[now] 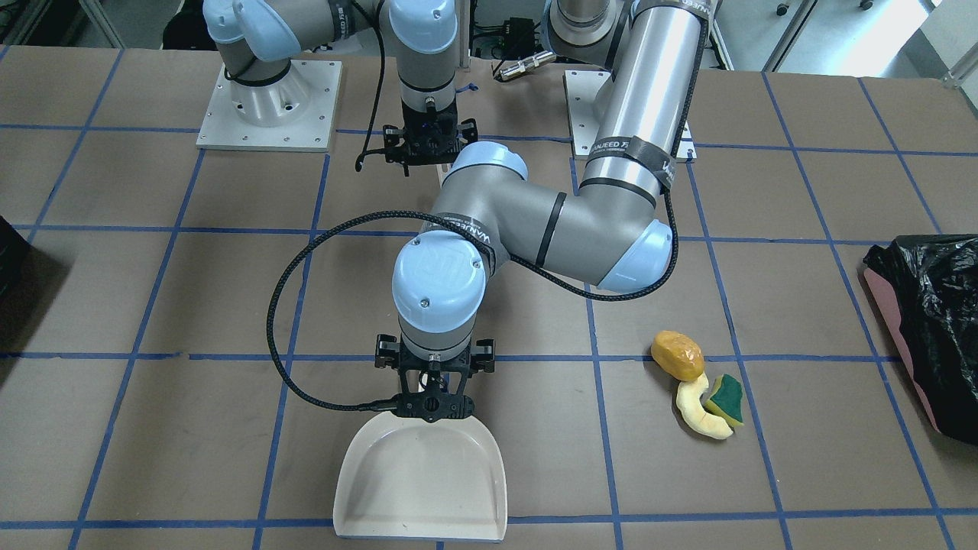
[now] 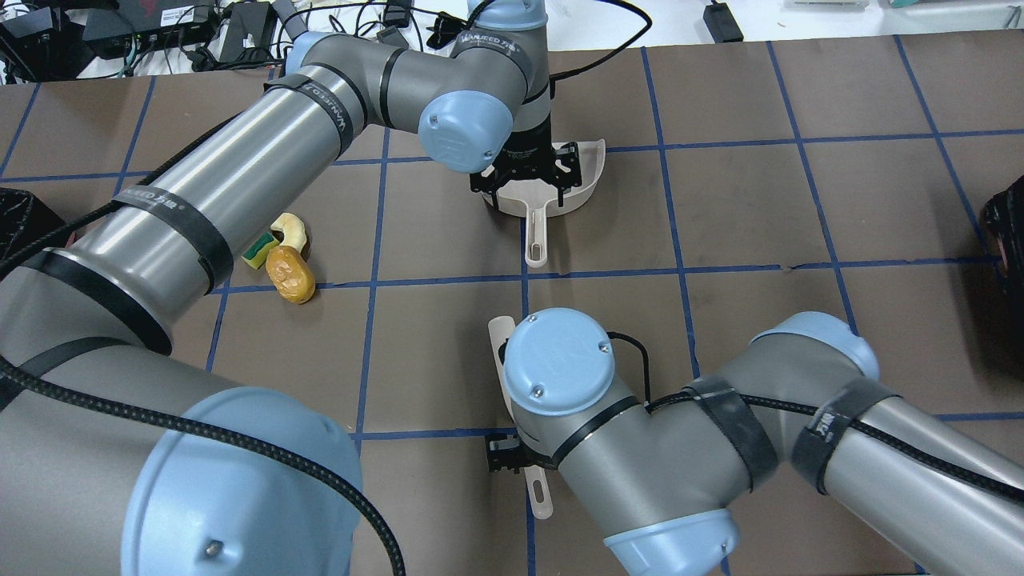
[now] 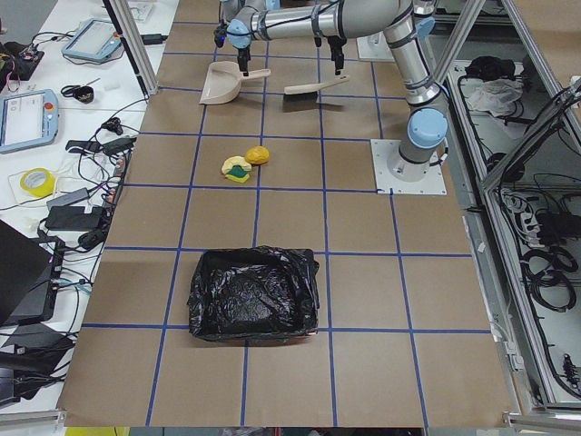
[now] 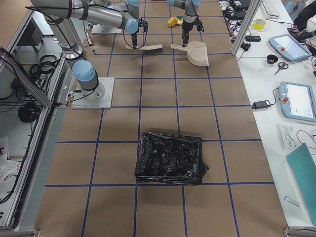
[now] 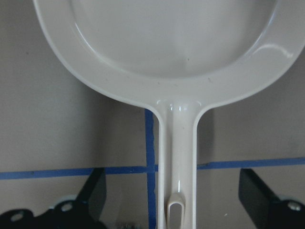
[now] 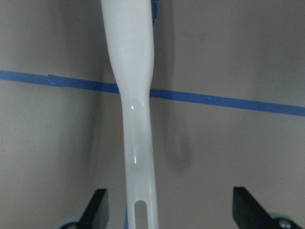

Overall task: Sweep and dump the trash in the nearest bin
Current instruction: 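Grasp the dustpan handle with the left gripper while the right gripper grasps the brush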

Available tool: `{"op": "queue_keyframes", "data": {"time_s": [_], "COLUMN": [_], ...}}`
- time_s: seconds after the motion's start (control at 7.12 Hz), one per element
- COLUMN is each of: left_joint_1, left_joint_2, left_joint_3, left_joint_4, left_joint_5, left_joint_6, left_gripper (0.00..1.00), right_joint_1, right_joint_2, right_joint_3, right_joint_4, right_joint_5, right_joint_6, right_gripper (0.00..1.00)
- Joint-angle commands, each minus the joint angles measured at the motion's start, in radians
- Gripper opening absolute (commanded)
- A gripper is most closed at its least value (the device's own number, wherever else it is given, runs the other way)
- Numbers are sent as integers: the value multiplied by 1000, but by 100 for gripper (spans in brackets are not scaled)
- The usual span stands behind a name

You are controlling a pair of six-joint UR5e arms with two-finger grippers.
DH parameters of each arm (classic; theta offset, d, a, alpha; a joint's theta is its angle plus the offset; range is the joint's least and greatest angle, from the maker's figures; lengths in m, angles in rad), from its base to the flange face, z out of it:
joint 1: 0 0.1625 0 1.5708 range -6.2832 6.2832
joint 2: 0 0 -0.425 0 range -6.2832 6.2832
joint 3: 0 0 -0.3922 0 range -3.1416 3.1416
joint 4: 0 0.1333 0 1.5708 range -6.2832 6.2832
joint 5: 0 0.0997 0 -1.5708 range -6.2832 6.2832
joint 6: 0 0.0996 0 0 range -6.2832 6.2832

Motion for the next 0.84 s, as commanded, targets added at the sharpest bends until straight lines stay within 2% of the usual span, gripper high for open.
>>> {"op": "queue_keyframes", "data": {"time_s": [0.0,0.14,0.42,0.56,0.7], "left_joint_1": [-13,-13,-16,-16,-16], "left_joint_2": [-10,-7,1,2,5], "left_joint_3": [-31,-48,-68,-68,-68], "left_joint_4": [0,0,-1,-1,-3], "left_joint_5": [-27,-28,-28,-28,-28], "left_joint_6": [6,5,6,6,5], "left_gripper": [100,99,74,71,50], "right_joint_1": [52,52,55,55,55], "right_joint_2": [100,103,105,107,105], "right_joint_3": [-49,-50,-36,-21,-4], "right_joint_4": [-72,-72,-71,-71,-72], "right_joint_5": [-15,-21,-44,-61,-70], "right_joint_6": [-14,-23,-28,-27,-21], "right_gripper": [87,86,83,77,71]}}
